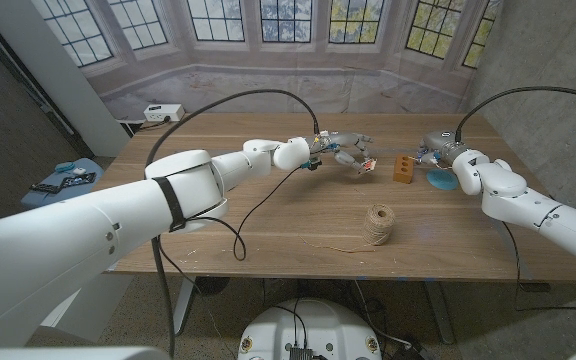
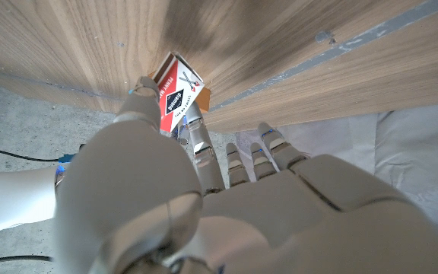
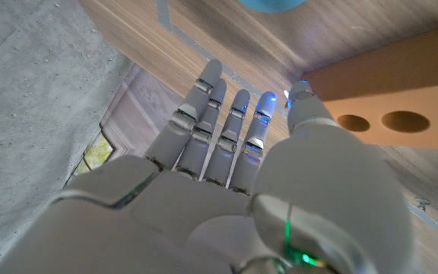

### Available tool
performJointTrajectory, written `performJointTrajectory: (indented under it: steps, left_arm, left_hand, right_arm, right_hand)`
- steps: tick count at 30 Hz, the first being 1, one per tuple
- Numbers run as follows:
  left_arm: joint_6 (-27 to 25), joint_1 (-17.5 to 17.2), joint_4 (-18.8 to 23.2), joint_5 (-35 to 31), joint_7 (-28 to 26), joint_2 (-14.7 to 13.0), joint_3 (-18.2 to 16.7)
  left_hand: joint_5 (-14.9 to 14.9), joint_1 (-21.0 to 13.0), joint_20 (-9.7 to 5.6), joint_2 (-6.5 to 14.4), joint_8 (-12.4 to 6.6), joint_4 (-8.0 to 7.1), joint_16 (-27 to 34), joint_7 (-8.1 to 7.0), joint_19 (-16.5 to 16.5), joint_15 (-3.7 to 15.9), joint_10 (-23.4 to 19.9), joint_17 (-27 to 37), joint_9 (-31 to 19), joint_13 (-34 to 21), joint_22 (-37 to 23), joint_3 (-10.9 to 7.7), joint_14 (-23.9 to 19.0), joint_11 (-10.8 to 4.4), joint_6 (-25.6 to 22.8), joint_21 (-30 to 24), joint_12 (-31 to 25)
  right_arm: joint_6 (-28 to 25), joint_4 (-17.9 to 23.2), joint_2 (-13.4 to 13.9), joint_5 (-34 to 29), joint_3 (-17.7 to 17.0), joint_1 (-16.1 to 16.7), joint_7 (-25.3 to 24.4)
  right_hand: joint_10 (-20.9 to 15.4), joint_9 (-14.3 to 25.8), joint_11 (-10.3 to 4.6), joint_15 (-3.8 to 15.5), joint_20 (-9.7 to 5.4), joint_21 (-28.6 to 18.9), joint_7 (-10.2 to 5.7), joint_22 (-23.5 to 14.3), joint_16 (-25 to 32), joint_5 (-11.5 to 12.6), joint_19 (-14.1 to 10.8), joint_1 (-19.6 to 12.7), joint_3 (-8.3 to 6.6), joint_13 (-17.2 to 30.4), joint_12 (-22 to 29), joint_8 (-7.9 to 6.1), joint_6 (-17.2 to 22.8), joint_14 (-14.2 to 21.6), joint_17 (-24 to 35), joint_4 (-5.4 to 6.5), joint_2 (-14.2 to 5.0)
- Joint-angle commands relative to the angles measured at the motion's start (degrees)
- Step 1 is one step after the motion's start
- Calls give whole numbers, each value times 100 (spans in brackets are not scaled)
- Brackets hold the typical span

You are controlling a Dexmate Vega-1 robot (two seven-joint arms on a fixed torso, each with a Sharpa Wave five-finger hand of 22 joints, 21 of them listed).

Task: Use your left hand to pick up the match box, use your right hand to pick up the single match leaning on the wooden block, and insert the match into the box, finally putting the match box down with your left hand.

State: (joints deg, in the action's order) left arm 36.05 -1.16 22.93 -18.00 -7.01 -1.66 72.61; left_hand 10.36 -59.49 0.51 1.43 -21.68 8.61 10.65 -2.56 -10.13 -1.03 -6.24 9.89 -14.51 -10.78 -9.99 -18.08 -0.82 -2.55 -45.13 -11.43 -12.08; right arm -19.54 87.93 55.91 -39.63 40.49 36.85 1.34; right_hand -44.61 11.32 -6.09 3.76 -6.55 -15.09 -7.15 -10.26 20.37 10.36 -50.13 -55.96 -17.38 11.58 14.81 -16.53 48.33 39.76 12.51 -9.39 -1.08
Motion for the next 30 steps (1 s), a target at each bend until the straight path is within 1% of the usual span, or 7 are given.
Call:
performJointTrajectory:
  steps: [1, 17, 19, 26, 30]
  left_arm:
    - [72, -56, 55, -44, -25, -56, -68]
    - [116, -67, 69, -84, 10, -80, -121]
    - [112, -65, 56, -77, 18, -72, -124]
    - [93, -56, 25, -64, 24, -52, -113]
    - [64, -59, 2, -39, 37, -40, -107]
  left_hand:
    - [0, -22, 18, 62, -23, 2, -15, -11, -4, 11, -51, 14, -26, -35, -21, 38, -39, 4, -39, 0, 15]
    - [0, -29, 23, 71, -27, 2, -17, -12, 0, 12, -45, 14, -28, -35, -22, 49, -37, -10, -43, 1, 21]
    - [0, -31, 26, 73, -28, 2, -16, -15, 1, 10, -48, 14, -29, -35, -22, 50, -39, 0, -43, 1, 20]
    - [0, -35, 22, 75, -30, 3, -16, -9, -2, 15, -61, 14, -30, -35, -22, 55, -40, -12, -44, 0, 15]
    - [0, -36, 21, 75, -30, 3, -16, -7, -3, 16, -63, 14, -30, -35, -22, 58, -42, -17, -43, 0, 16]
  right_arm:
    - [-2, -16, -43, -44, 27, 7, -60]
    - [20, -59, -79, -82, 63, 1, -158]
    - [-52, -47, -101, -88, 55, 10, -155]
    - [72, -96, -88, -114, 90, -46, -160]
    - [35, -115, -122, -146, 105, -77, -146]
  right_hand:
    - [-53, 20, -14, 906, -157, -59, 4, -29, 54, 43, -42, -81, 23, 21, 23, -35, 86, 49, 14, -3, 1]
    - [-168, 23, -51, 920, -179, -91, -19, -34, 74, 45, -127, -177, 27, 22, 31, -51, 210, 171, 16, -3, -34]
    - [-183, 24, -53, 919, -179, -92, -29, -34, 75, 45, -129, -189, 30, 22, 33, -53, 225, 183, 16, -5, -33]
    - [-210, 25, -63, 921, -184, -98, -49, -36, 76, 45, -147, -220, 31, 22, 30, -59, 268, 220, 14, -4, -44]
    - [-214, 25, -66, 909, -190, -98, -42, -37, 77, 43, -147, -224, 37, 22, 24, -59, 284, 239, 13, 2, -45]
